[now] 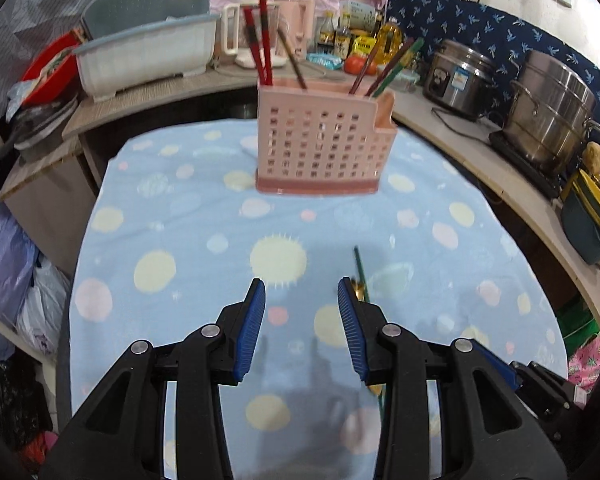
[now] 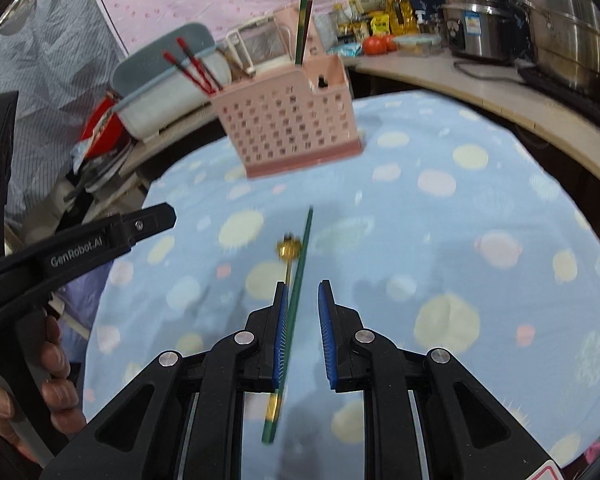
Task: Organize utensils
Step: 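Move both tools back down toward the last green chopstick and gold spoon, then grasp the green chopstick with the right tool while the left tool grasps the gold spoon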
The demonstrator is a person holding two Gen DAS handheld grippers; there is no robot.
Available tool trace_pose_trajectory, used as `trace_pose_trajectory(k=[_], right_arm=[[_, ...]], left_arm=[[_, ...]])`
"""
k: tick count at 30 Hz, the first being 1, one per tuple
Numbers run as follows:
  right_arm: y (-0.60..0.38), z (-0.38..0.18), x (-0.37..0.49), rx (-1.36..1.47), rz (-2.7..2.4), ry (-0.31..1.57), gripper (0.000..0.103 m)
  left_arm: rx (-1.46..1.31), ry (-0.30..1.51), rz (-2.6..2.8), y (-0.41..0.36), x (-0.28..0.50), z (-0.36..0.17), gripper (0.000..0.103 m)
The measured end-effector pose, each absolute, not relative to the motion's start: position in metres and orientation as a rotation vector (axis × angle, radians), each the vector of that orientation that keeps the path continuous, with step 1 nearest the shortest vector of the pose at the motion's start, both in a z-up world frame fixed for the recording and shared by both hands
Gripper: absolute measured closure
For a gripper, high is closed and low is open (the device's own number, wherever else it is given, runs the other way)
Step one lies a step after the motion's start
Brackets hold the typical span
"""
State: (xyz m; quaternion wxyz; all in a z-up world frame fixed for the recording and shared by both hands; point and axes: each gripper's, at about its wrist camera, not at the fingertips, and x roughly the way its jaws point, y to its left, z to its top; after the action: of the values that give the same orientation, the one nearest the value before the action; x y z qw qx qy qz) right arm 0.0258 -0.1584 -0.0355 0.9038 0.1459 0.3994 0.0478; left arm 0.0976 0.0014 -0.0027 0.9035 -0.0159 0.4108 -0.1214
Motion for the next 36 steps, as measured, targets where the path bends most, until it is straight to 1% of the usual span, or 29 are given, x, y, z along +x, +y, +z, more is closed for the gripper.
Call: trace_pose_trajectory(k=[5, 13, 19, 22, 27, 32, 36], right_arm=[[-0.139, -0.06, 0.008, 0.274, 0.139, 0.894, 0.086], [-0.116, -0.084, -0.003, 0.248, 0.185, 0.955, 0.086], [-0.113, -0.087, -0.007, 0.209, 0.174, 0.936, 0.088], [-0.113, -0.087, -0.008, 0.191, 0.164, 0.929, 0.092], [-0.124, -0.088, -0.009, 0.219, 0.143, 0.916, 0.095], [-0.144, -0.086, -0.01, 0.266, 0.104, 0.898, 0.096], [-0.159, -0.084, -0.01, 0.296, 0.071, 0.882, 0.096]], left_arm=[[-0.044, 0.912, -0.236, 0.01, 0.084, -0.032, 0.067], [-0.049, 0.966, -0.223, 0.019, 0.069, -0.057, 0.067], [-0.052, 0.984, -0.229, 0.018, 0.063, -0.067, 0.067], [-0.049, 0.986, -0.236, 0.016, 0.062, -0.069, 0.067], [-0.049, 0.987, -0.253, 0.011, 0.06, -0.07, 0.067], [-0.048, 0.993, -0.274, 0.003, 0.059, -0.072, 0.067], [-0.046, 1.002, -0.294, -0.008, 0.061, -0.072, 0.065]])
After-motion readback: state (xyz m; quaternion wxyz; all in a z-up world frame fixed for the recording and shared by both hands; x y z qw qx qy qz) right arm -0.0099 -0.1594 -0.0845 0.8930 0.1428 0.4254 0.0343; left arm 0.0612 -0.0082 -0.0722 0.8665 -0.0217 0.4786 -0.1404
